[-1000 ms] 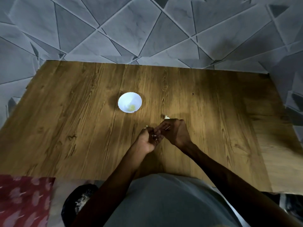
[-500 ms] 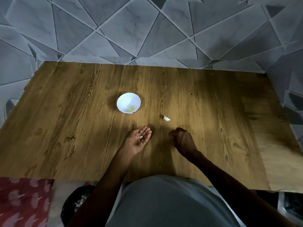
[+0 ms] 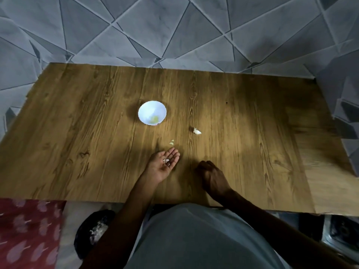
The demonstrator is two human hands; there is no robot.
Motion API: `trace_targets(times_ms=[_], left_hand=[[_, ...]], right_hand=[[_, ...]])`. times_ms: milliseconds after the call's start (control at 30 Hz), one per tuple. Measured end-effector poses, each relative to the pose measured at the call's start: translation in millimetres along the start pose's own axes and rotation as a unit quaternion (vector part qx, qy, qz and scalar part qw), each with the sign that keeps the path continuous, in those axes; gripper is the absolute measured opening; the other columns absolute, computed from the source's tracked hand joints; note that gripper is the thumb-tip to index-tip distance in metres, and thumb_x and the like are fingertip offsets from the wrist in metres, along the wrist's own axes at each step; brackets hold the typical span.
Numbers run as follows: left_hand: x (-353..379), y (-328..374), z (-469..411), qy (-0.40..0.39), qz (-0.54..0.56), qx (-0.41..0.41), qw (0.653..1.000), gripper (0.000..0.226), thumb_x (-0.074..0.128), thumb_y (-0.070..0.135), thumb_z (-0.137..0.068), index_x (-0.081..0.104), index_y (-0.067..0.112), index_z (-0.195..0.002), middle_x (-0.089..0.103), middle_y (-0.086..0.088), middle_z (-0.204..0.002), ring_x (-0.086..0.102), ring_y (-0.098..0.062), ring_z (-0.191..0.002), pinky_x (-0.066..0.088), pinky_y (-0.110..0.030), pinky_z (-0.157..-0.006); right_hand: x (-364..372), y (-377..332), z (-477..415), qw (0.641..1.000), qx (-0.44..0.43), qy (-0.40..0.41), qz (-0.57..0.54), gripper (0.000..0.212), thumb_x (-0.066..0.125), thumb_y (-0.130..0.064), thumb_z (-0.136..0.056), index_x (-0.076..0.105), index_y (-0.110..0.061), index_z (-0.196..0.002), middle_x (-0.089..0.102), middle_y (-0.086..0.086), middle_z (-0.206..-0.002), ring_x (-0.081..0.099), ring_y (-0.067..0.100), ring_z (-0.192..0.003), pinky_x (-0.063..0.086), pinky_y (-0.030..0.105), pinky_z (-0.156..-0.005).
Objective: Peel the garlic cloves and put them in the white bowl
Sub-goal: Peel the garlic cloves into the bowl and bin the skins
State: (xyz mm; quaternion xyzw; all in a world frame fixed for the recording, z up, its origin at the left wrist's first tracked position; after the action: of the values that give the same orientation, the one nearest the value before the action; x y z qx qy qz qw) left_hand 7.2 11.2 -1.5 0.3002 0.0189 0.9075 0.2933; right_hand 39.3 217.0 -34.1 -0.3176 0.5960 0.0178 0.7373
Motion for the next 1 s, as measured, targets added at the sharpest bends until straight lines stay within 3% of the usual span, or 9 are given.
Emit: trace_targets(times_ms=[133, 233, 400, 600, 733, 800, 867, 933, 1000], left_hand=[[-10, -10, 4, 0.002, 0.006, -0.007, 1.0, 0.041, 0.027, 0.019, -0.105, 0.062, -0.002, -0.103, 0.052, -0.015, -0.141, 0.047, -0.025, -0.134, 0.039, -0.034, -0.108], [-14, -14, 10, 0.004, 0.004, -0.005, 1.0, 0.041, 0.027, 0.018, -0.105, 0.062, -0.002, -0.098, 0.051, -0.015, -0.142, 0.047, -0.025, -0.134, 0.039, -0.034, -0.107], [-19, -15, 16, 0.012, -0.003, 0.0, 1.0, 0.041, 0.027, 0.018, -0.105, 0.062, -0.003, -0.098, 0.052, -0.016, -0.141, 0.048, -0.026, -0.133, 0.041, -0.035, -0.103], [-26, -13, 22, 0.019, -0.003, 0.012, 1.0, 0.04, 0.027, 0.018, -0.105, 0.062, -0.002, -0.1, 0.052, -0.016, -0.141, 0.047, -0.026, -0.133, 0.042, -0.035, -0.1], [-26, -18, 26, 0.038, -0.019, 0.009, 0.999, 0.042, 0.026, 0.019, -0.106, 0.059, -0.004, -0.118, 0.058, -0.017, -0.131, 0.051, -0.026, -0.129, 0.043, -0.033, -0.098], [-24, -22, 25, 0.047, -0.027, 0.011, 0.998, 0.042, 0.027, 0.021, -0.106, 0.062, -0.002, -0.109, 0.067, -0.016, -0.112, 0.06, -0.024, -0.114, 0.048, -0.031, -0.093], [-22, -27, 24, 0.054, -0.046, 0.01, 0.997, 0.037, 0.034, 0.02, -0.104, 0.063, 0.001, -0.089, 0.071, -0.015, -0.08, 0.071, -0.019, -0.079, 0.057, -0.027, -0.071], [-19, -30, 24, 0.061, -0.072, 0.013, 0.995, 0.033, 0.042, 0.019, -0.1, 0.059, 0.005, -0.075, 0.065, -0.007, -0.058, 0.065, -0.014, -0.052, 0.053, -0.023, -0.055], [-16, -33, 22, 0.065, -0.085, 0.014, 0.994, 0.032, 0.045, 0.02, -0.099, 0.058, 0.009, -0.071, 0.061, -0.003, -0.054, 0.059, -0.014, -0.051, 0.048, -0.026, -0.059]], right_hand=[[7, 3, 4, 1.0, -0.003, 0.0, -0.013, 0.032, 0.047, -0.022, -0.092, 0.068, -0.014, -0.113, 0.062, 0.003, -0.113, 0.058, 0.019, -0.097, 0.046, 0.024, -0.077], [5, -4, 1, 1.0, -0.001, 0.018, -0.004, 0.02, 0.059, -0.02, -0.093, 0.07, -0.011, -0.106, 0.065, 0.005, -0.106, 0.06, 0.021, -0.093, 0.05, 0.029, -0.076], [7, -4, -3, 0.999, 0.039, -0.003, -0.023, 0.025, 0.055, -0.024, -0.096, 0.065, -0.009, -0.113, 0.063, 0.007, -0.111, 0.059, 0.019, -0.096, 0.05, 0.03, -0.083], [10, -13, -10, 0.991, 0.044, -0.047, 0.116, 0.045, 0.081, -0.013, -0.073, 0.065, 0.002, -0.112, 0.066, 0.022, -0.107, 0.066, 0.037, -0.093, 0.057, 0.042, -0.077], [0, -30, -16, 0.997, 0.067, 0.029, -0.008, 0.022, 0.064, -0.017, -0.091, 0.064, -0.005, -0.109, 0.064, 0.014, -0.108, 0.062, 0.028, -0.095, 0.05, 0.033, -0.078], [-13, -50, -20, 0.993, 0.056, 0.073, -0.074, 0.007, 0.059, -0.009, -0.09, 0.063, -0.008, -0.095, 0.063, 0.009, -0.094, 0.061, 0.025, -0.083, 0.041, 0.028, -0.066], [-22, -71, -23, 0.991, 0.004, 0.102, -0.092, 0.01, 0.055, -0.009, -0.085, 0.063, -0.006, -0.089, 0.064, 0.011, -0.086, 0.061, 0.028, -0.077, 0.046, 0.03, -0.062], [-23, -81, -26, 0.992, -0.031, 0.101, -0.071, 0.019, 0.05, -0.018, -0.086, 0.063, -0.005, -0.09, 0.064, 0.013, -0.085, 0.061, 0.029, -0.073, 0.05, 0.033, -0.062], [-18, -84, -29, 0.996, -0.047, 0.074, 0.004, 0.027, 0.046, -0.027, -0.092, 0.062, -0.006, -0.095, 0.063, 0.013, -0.088, 0.059, 0.028, -0.075, 0.049, 0.036, -0.064]])
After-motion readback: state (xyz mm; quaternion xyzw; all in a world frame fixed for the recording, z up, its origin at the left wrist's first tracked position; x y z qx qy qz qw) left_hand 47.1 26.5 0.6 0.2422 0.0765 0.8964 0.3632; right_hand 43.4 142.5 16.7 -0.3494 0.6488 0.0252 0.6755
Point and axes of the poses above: each hand's wrist, its own z-axis away from the middle knuckle, its own x-axis out of the palm, y = z × x, the point moved 1 cm from there along -z, towards the middle knuckle
